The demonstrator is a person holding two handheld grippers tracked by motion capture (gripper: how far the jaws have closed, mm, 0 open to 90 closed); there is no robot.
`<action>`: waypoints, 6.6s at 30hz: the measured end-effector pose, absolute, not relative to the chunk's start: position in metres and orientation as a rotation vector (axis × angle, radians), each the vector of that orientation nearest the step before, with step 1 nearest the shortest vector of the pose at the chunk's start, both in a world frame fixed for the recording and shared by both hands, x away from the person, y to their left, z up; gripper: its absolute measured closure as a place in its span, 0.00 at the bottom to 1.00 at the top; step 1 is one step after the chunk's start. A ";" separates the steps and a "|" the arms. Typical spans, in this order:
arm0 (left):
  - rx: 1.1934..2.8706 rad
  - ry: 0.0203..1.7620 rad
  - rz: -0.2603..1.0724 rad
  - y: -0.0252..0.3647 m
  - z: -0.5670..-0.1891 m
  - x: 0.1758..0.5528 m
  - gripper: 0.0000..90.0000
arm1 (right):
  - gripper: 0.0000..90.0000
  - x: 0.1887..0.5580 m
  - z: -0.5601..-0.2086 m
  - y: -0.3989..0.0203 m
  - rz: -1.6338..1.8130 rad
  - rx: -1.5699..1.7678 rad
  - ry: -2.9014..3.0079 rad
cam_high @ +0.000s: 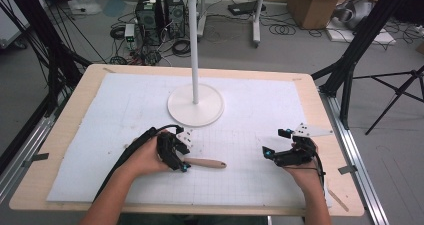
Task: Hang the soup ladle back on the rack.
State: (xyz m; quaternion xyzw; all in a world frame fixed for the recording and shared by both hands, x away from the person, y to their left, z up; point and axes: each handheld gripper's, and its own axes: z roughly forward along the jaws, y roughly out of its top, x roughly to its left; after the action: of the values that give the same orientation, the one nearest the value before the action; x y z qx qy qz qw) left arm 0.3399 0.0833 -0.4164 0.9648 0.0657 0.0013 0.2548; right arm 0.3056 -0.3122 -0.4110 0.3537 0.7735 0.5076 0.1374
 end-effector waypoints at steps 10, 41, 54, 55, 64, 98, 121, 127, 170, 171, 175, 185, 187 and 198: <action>2.651 0.173 -0.001 0.080 -0.415 0.339 0.64 | 0.00 0.306 -0.411 -0.313 1.473 1.023 2.232; 2.654 0.182 -0.053 0.088 -0.400 0.339 0.84 | 0.00 0.306 -0.412 -0.313 1.466 1.035 2.235; 2.441 0.260 0.008 0.123 -0.366 0.341 0.84 | 0.00 0.307 -0.412 -0.312 1.466 1.024 2.234; 2.423 0.264 0.003 0.125 -0.365 0.341 0.84 | 0.00 0.307 -0.412 -0.312 1.466 1.024 2.234; 2.308 0.272 0.017 0.139 -0.351 0.341 0.84 | 0.00 0.306 -0.412 -0.313 1.467 1.034 2.234; 2.025 0.242 0.039 0.171 -0.288 0.353 0.84 | 0.00 0.307 -0.412 -0.313 1.479 1.032 2.236; 2.009 0.239 0.040 0.189 -0.228 0.389 0.84 | 0.00 0.306 -0.412 -0.313 1.495 1.029 2.228; 2.003 0.267 0.058 0.197 -0.217 0.402 0.84 | 0.00 0.307 -0.412 -0.314 1.497 1.020 2.223; 2.064 0.405 0.148 0.167 -0.162 0.442 0.84 | 0.00 0.308 -0.412 -0.316 1.532 1.032 2.214; 2.066 0.410 0.148 0.166 -0.162 0.442 0.84 | 0.00 0.308 -0.412 -0.316 1.534 1.031 2.214; 2.070 0.430 0.155 0.164 -0.161 0.445 0.84 | 0.00 0.308 -0.412 -0.317 1.530 1.028 2.216; 2.055 0.434 0.136 0.172 -0.161 0.450 0.84 | 0.00 0.309 -0.412 -0.316 1.531 1.027 2.219; 2.052 0.440 0.126 0.176 -0.161 0.452 0.84 | 0.00 0.309 -0.412 -0.316 1.532 1.029 2.218; 2.019 0.460 0.078 0.196 -0.166 0.472 0.84 | 0.00 0.308 -0.412 -0.318 1.531 1.038 2.214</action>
State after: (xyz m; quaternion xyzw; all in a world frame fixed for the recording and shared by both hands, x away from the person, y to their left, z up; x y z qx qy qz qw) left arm 0.4722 0.1958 -0.1662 0.8383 0.1909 0.0324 0.5097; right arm 0.3083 -0.3178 -0.4121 0.3569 0.7612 0.5262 0.1279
